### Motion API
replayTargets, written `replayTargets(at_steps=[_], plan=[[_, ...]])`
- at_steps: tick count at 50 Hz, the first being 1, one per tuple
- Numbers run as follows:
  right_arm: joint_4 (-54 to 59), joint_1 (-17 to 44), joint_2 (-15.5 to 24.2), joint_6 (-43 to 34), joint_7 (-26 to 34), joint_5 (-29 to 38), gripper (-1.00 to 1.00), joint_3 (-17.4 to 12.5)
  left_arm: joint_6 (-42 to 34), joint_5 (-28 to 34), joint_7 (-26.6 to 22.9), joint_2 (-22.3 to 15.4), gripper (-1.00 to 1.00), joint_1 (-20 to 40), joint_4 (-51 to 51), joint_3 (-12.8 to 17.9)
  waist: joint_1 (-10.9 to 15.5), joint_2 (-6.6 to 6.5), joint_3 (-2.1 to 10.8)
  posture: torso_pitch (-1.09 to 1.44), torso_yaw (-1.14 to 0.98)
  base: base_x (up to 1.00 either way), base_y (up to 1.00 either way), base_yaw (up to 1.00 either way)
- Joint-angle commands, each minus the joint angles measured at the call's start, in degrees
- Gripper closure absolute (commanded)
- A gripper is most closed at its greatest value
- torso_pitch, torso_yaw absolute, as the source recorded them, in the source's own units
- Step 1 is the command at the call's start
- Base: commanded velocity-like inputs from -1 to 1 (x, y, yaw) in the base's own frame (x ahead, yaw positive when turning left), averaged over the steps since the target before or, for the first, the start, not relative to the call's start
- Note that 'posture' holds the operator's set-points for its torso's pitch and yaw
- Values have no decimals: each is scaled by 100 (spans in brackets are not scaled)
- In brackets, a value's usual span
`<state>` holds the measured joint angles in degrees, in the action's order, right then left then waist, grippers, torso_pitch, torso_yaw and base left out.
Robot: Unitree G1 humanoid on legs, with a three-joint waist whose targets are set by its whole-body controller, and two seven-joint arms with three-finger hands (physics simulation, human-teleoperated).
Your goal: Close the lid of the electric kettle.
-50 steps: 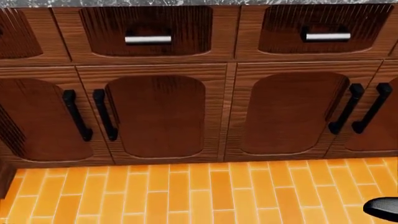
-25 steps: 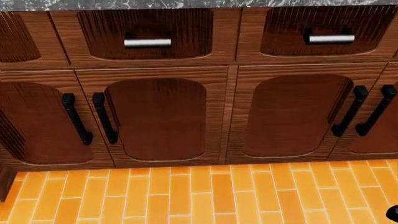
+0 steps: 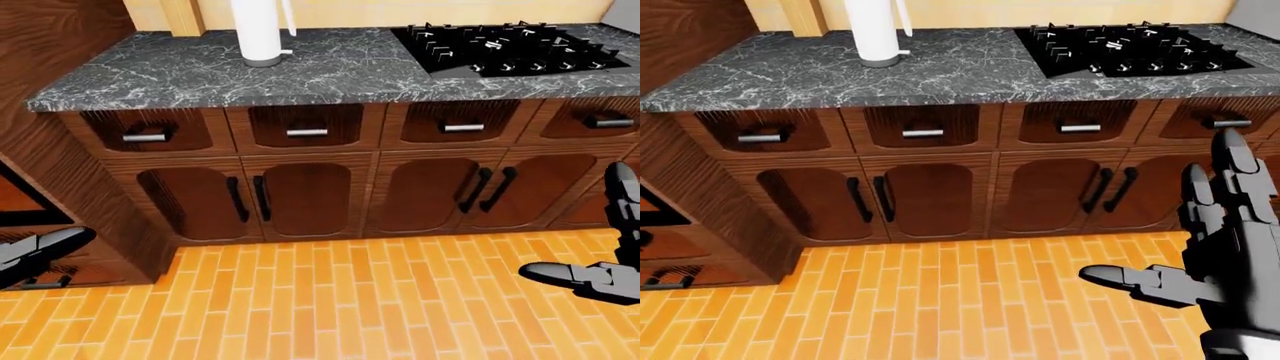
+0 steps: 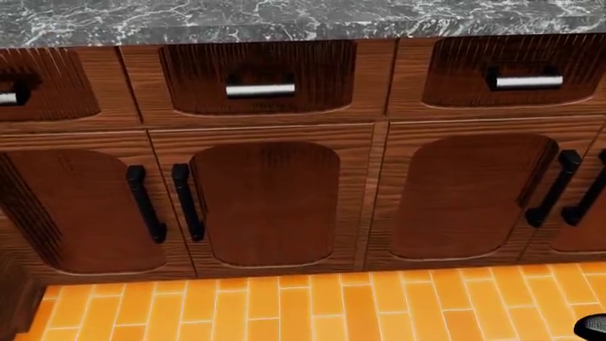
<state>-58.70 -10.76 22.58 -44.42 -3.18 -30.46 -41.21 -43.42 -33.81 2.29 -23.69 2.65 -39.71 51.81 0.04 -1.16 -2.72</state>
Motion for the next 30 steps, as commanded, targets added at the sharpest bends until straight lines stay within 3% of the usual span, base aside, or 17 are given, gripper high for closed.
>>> replayTargets(at_steps=[1,6,8,10,11,13,15,18,20,21,22,24,26,30], plan=[[-130,48,52,180,-5,75,-100,-91,168,-37,-40,-102,-100,74,-196,46,-10,-11,29,0,0,0,23,0],[-130,50,83,169,-28,0,-100,-153,152,-27,-39,-85,-100,67,-229,38,-23,226,29,0,0,0,24,0],[-130,38,89,177,-41,-27,-100,-164,167,-11,-53,-79,-100,66,-217,32,-26,428,68,0,0,0,24,0],[-130,46,87,165,-38,-10,-100,-163,123,-32,-39,-86,-100,70,-254,48,-73,292,64,0,0,0,23,0],[-130,56,77,163,-23,9,-100,-154,129,-28,-43,-82,-100,70,-245,48,-37,369,56,0,0,0,22,0],[-130,78,63,149,-4,51,-100,-130,169,6,-50,-62,-100,72,-219,10,-47,393,111,0,0,0,24,0],[-130,69,90,151,-36,0,-100,-146,194,40,-63,-55,-100,75,-203,-20,-34,323,109,0,0,0,23,0],[-130,82,29,151,29,73,-100,-148,172,31,-54,-51,-100,80,-222,-18,-42,115,34,0,0,0,23,0],[-130,86,49,146,7,64,-100,-131,158,27,-48,-52,-100,83,-237,-20,-57,-154,83,0,0,0,24,0],[-130,89,25,149,30,107,-100,-113,152,22,-47,-54,-100,85,-241,-14,-42,-411,159,0,0,0,23,0],[-130,93,30,145,28,105,-100,-111,160,27,-50,-52,-100,84,-232,-13,5,-220,123,0,0,0,23,0],[-130,83,67,150,-11,62,-100,-106,132,8,-38,-58,-100,86,-257,-3,21,-203,57,0,0,0,24,0],[-130,70,90,156,-44,24,-100,-105,139,18,-40,-52,-100,84,-258,-16,23,-92,92,0,0,0,24,0],[-130,50,93,174,-59,14,-100,-102,106,-7,-25,-59,-100,86,-283,5,9,152,25,0,0,0,24,0]])
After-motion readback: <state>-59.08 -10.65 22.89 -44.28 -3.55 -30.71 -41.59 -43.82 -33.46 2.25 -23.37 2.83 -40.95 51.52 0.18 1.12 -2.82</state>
